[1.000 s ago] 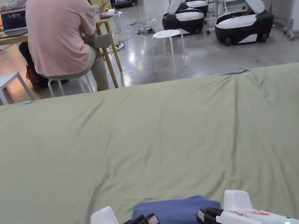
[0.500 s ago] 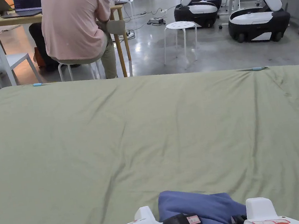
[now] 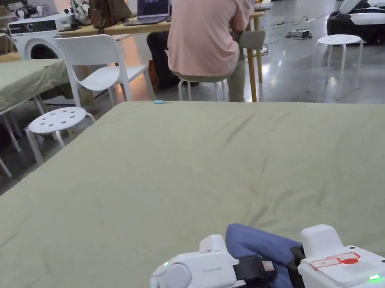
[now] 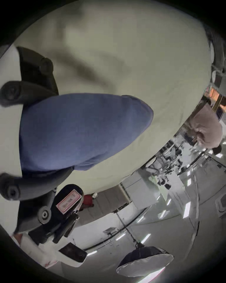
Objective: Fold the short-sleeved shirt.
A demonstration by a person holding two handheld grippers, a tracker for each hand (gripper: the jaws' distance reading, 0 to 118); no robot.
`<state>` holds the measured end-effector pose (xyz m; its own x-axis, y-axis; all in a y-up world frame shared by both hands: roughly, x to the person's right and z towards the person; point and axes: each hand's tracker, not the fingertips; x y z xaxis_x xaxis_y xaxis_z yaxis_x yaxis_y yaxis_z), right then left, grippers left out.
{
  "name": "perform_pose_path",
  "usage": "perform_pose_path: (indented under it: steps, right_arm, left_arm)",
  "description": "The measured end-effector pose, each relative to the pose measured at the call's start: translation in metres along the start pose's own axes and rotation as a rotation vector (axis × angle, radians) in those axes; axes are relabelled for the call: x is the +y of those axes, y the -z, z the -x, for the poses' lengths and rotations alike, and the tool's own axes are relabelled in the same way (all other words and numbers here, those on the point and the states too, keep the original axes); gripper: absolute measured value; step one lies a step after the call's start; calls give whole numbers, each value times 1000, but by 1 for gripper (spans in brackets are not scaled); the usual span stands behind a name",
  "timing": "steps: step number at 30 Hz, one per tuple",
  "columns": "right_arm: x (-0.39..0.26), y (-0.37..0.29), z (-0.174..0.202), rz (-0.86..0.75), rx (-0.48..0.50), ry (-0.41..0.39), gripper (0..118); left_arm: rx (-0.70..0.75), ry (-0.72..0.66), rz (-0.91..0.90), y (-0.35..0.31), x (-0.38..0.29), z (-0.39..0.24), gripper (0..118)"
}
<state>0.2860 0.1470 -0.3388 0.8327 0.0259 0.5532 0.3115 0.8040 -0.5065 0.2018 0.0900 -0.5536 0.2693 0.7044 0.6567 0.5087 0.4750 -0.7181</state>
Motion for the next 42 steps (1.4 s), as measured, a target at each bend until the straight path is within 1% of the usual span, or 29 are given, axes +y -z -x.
perform_pose_path:
  steps: [4, 5, 9, 11, 13, 15, 17, 20, 22, 23, 24, 25, 26, 28, 29, 30, 32, 33, 36, 37, 38, 40, 41, 42]
  right_arm:
    - [21, 34, 61, -3, 109, -47, 0]
    - [28, 46, 83, -9, 135, -60, 0]
    - [45, 77, 128, -15, 187, -70, 0]
    - [53, 90, 142, -12, 199, -71, 0]
    - [61, 102, 157, -3, 221, -56, 0]
    - [67, 110, 164, 3, 227, -48, 0]
    - [69, 115, 171, 5, 232, -49, 0]
    - [74, 119, 170, 13, 242, -40, 0]
    - [73, 118, 170, 14, 241, -43, 0]
    - [73, 117, 168, 15, 246, -46, 0]
    - [74, 115, 166, 15, 247, -47, 0]
    - [72, 111, 162, 18, 243, -48, 0]
    - [72, 109, 160, 19, 244, -47, 0]
    - [72, 100, 153, 17, 241, -45, 0]
    - [70, 94, 147, 12, 235, -46, 0]
    - [69, 87, 143, 7, 228, -41, 0]
    - [67, 70, 131, -8, 216, -28, 0]
    - [66, 59, 120, -21, 204, -20, 0]
    - [58, 18, 83, -78, 139, 30, 0]
    - [53, 0, 61, -95, 105, 44, 0]
    - [49, -14, 44, -124, 85, 61, 0]
    - [38, -54, -3, -186, 19, 143, 0]
    - [34, -72, -24, -202, -31, 143, 0]
    - [29, -94, -42, -231, -100, 112, 0]
  left_arm:
    - [103, -11, -73, -53, 32, 48, 34]
    - [119, -19, -86, -71, 44, 64, 34]
    - [197, -40, -101, -112, 78, 104, 34]
    - [230, -37, -106, -129, 97, 124, 34]
    - [257, -35, -95, -138, 116, 143, 34]
    - [257, -39, -75, -144, 129, 166, 34]
    - [241, -78, -60, -142, 134, 182, 34]
    - [216, -97, -62, -137, 131, 188, 36]
    - [210, -65, -66, -141, 129, 188, 45]
    - [218, -53, -83, -148, 130, 189, 52]
    - [242, -44, -116, -157, 130, 190, 65]
    - [288, -50, -158, -169, 132, 193, 76]
    - [324, -59, -172, -178, 134, 194, 79]
    - [448, -57, -209, -199, 137, 195, 76]
    - [518, -47, -221, -208, 136, 190, 72]
    - [562, -20, -222, -213, 133, 181, 56]
    - [631, 24, -236, -216, 122, 149, 17]
    - [656, 60, -260, -214, 115, 130, 0]
    - [683, 275, -343, -187, 82, 52, 0]
    - [668, 330, -373, -176, 70, 27, 0]
    - [632, 370, -410, -167, 58, 5, 0]
    - [520, 354, -481, -144, 30, -38, 0]
    - [505, 383, -491, -134, 18, -59, 0]
    - [501, 423, -519, -122, 4, -85, 0]
